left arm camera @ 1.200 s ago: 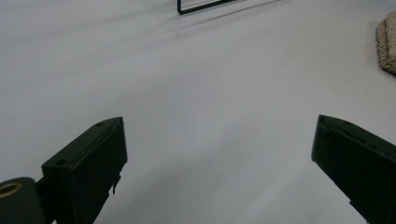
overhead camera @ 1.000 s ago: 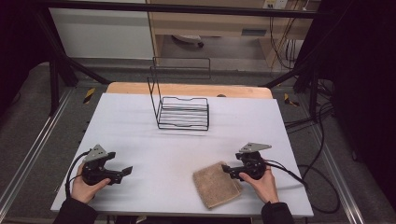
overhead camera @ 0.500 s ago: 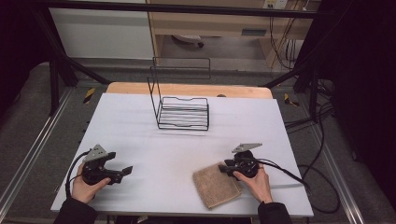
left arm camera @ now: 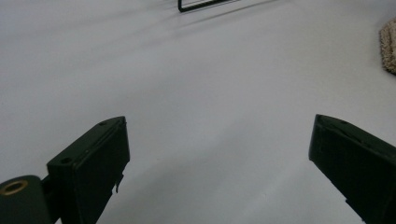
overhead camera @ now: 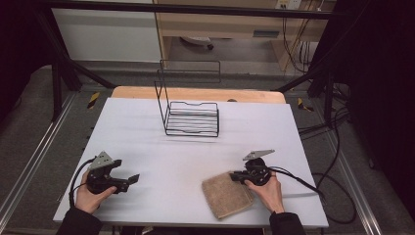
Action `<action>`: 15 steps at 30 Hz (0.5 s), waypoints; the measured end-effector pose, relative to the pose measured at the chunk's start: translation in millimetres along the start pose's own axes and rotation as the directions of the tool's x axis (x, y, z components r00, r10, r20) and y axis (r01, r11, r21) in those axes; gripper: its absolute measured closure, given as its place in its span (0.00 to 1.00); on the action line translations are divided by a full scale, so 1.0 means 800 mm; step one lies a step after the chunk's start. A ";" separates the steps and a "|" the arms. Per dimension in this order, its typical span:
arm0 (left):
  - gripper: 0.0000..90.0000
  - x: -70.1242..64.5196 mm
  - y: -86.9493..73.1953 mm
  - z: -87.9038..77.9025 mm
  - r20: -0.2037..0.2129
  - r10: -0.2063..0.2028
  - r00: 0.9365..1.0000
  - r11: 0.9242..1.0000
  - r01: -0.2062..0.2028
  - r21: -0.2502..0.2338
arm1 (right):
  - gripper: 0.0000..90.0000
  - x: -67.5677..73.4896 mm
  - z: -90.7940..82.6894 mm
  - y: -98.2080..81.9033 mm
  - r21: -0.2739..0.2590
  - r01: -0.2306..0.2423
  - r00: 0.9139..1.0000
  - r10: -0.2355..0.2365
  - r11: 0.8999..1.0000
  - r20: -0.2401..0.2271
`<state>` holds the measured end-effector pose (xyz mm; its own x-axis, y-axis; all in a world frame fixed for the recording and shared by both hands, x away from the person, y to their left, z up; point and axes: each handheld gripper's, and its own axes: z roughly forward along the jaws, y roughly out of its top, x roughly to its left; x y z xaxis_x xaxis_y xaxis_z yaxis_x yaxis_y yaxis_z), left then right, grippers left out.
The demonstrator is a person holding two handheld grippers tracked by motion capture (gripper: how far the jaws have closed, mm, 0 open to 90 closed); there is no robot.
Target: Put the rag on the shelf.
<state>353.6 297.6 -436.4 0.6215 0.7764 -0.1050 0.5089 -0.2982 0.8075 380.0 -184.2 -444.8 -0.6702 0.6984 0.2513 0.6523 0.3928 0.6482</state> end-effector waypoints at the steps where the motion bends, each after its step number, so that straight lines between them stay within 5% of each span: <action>1: 0.06 0.000 0.000 0.000 -0.001 0.000 1.000 1.000 0.000 0.001 | 0.93 0.000 -0.001 0.001 -0.002 -0.001 1.000 0.001 1.000 -0.002; 11: 0.06 0.000 0.000 0.000 -0.003 0.000 1.000 1.000 0.000 0.000 | 0.94 -0.001 -0.001 0.018 -0.080 0.007 0.999 -0.004 0.997 0.040; 15: 0.05 -0.001 0.001 -0.001 -0.005 -0.002 1.000 1.000 0.002 -0.002 | 0.94 -0.012 -0.001 0.027 -0.118 -0.015 0.993 0.029 0.993 0.113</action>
<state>353.1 296.8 -435.2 0.6177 0.7796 -0.1034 0.5088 -0.2959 0.8084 400.3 -183.1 -432.9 -0.6068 0.7725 0.1870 0.6161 0.3085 0.7247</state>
